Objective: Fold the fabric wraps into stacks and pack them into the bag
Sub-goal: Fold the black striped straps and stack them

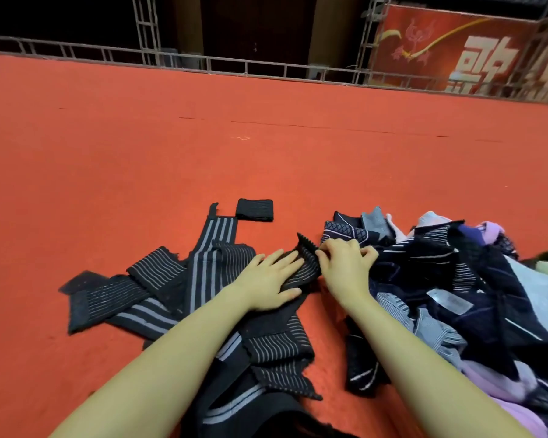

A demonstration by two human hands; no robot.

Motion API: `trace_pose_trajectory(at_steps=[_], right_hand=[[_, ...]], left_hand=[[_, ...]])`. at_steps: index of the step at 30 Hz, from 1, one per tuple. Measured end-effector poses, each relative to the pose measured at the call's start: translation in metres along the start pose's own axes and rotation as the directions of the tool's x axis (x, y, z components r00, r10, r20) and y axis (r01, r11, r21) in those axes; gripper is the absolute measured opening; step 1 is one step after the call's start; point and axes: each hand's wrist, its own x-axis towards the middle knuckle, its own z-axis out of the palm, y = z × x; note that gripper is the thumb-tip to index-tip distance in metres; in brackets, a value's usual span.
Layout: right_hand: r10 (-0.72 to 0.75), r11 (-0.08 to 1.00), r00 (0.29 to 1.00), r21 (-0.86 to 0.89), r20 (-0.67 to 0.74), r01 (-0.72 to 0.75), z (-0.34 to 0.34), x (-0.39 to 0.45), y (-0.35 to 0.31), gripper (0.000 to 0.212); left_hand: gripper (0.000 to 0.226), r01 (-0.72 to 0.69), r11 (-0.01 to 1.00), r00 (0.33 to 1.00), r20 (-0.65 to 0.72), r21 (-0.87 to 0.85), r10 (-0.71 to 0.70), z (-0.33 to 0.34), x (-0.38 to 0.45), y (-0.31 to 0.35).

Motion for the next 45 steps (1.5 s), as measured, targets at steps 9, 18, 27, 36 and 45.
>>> trace_pose_trajectory(at_steps=[9,18,27,36,45], right_hand=[[0.127,0.991,0.958,0.077,-0.258,-0.110,0.010,0.009,0.015,0.008],[0.285,0.953,0.912,0.193,-0.294,-0.235,-0.019,0.026,0.021,0.015],[0.306,0.942,0.872,0.251,-0.381,-0.221,-0.036,0.023,0.021,0.014],[0.230,0.963,0.815,0.247,-0.532,-0.111,-0.041,0.018,0.027,0.024],[0.069,0.962,0.823,0.255,-0.563,0.094,-0.028,0.004,-0.017,0.020]], left_hand=[[0.052,-0.036,0.994,0.993,-0.108,0.106,0.048,-0.003,-0.001,-0.016],[0.047,-0.024,0.988,0.883,-0.461,0.154,0.093,-0.030,-0.015,-0.030],[0.043,-0.019,0.919,0.909,-0.375,0.393,0.180,-0.027,-0.033,-0.035],[0.052,-0.084,0.913,0.996,0.051,0.399,0.069,-0.031,-0.040,-0.025],[0.083,0.038,0.977,0.996,-0.089,0.211,-0.019,-0.021,-0.076,-0.048]])
